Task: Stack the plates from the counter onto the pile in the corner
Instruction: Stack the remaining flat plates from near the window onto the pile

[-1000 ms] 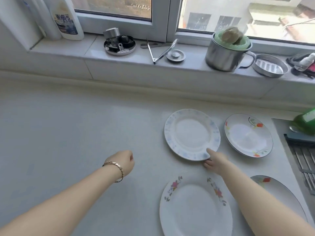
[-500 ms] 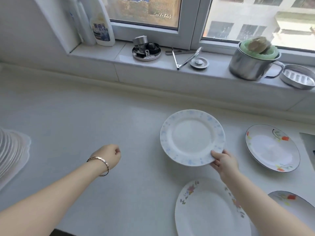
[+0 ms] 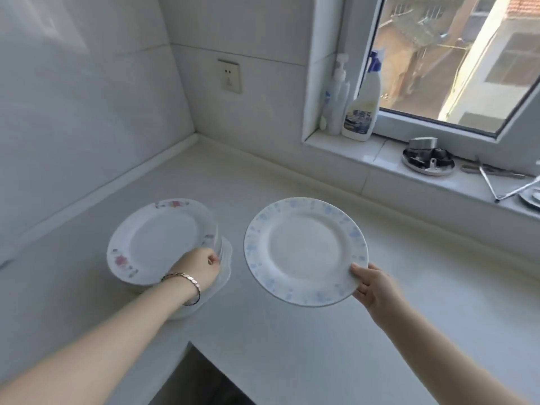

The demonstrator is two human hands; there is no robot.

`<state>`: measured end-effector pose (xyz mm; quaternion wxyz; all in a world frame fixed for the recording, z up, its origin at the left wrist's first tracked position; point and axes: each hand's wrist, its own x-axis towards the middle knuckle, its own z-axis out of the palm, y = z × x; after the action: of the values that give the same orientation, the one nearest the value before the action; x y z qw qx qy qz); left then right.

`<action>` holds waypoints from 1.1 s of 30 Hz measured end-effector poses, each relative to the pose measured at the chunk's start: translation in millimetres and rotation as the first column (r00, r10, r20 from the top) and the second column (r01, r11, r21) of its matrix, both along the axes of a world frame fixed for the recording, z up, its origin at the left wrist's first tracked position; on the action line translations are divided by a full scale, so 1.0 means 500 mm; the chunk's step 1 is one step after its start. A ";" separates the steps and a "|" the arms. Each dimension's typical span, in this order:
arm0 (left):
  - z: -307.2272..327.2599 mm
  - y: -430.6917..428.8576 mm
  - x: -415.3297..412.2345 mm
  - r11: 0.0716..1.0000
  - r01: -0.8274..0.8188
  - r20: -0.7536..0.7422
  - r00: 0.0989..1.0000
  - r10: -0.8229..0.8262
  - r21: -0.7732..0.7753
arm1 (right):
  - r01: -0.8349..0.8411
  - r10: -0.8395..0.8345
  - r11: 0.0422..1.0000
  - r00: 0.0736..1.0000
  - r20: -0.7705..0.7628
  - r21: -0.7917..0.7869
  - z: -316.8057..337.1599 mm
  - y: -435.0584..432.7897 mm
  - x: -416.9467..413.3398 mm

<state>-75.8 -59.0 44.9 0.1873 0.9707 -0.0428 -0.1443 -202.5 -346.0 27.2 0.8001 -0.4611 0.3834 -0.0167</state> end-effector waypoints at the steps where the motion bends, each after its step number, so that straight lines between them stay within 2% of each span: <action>1: 0.008 0.045 0.019 1.000 -0.020 0.007 1.000 0.020 -0.006 | -0.014 0.014 1.000 1.000 0.003 0.015 0.001 0.044 0.035; 9: 0.007 0.348 0.116 0.973 -0.229 0.000 0.973 0.229 -0.030 | -0.146 0.146 0.989 0.989 -0.007 0.020 0.003 0.335 0.247; 15: -0.024 0.452 0.138 0.950 -0.307 -0.066 0.951 0.303 -0.052 | -0.189 0.185 0.979 0.981 -0.065 -0.070 -0.004 0.432 0.292; 18: -0.036 0.467 0.146 0.947 -0.313 -0.078 0.948 0.308 -0.071 | -0.209 0.199 0.961 0.977 -0.073 -0.183 0.006 0.449 0.297; 20: -0.043 0.472 0.152 0.949 -0.307 -0.085 0.950 0.301 -0.067 | -0.258 0.241 0.898 0.966 -0.093 -0.356 0.014 0.459 0.297; 21: -0.046 0.474 0.157 0.951 -0.302 -0.084 0.951 0.296 -0.063 | -0.293 0.264 0.831 0.956 -0.129 -0.472 0.015 0.463 0.296; 24: -0.049 0.481 0.173 0.955 -0.291 -0.084 0.954 0.287 -0.050 | -0.417 0.308 0.557 0.907 -0.288 -0.718 0.003 0.469 0.287; 27: -0.047 0.484 0.189 0.956 -0.292 -0.077 0.954 0.289 -0.039 | -0.501 0.307 0.390 0.862 -0.404 -0.773 -0.006 0.469 0.281; 29: -0.048 0.483 0.195 0.955 -0.294 -0.077 0.954 0.290 -0.039 | -0.583 0.259 0.232 0.809 -0.528 -0.779 -0.007 0.469 0.287; 30: -0.049 0.482 0.197 0.955 -0.292 -0.079 0.954 0.289 -0.039 | -0.598 0.232 0.182 0.797 -0.557 -0.780 -0.006 0.470 0.293; 31: -0.049 0.481 0.198 0.956 -0.291 -0.081 0.955 0.287 -0.040 | -0.594 0.224 0.188 0.802 -0.554 -0.782 -0.009 0.471 0.302; 33: -0.051 0.480 0.198 0.956 -0.291 -0.088 0.954 0.286 -0.044 | -0.550 0.275 0.330 0.833 -0.480 -0.767 -0.015 0.479 0.324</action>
<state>23.4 181.1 19.5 0.2354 0.9542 0.1029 -0.1532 -40.7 -106.7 19.9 0.3578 -0.8867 0.2879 0.0539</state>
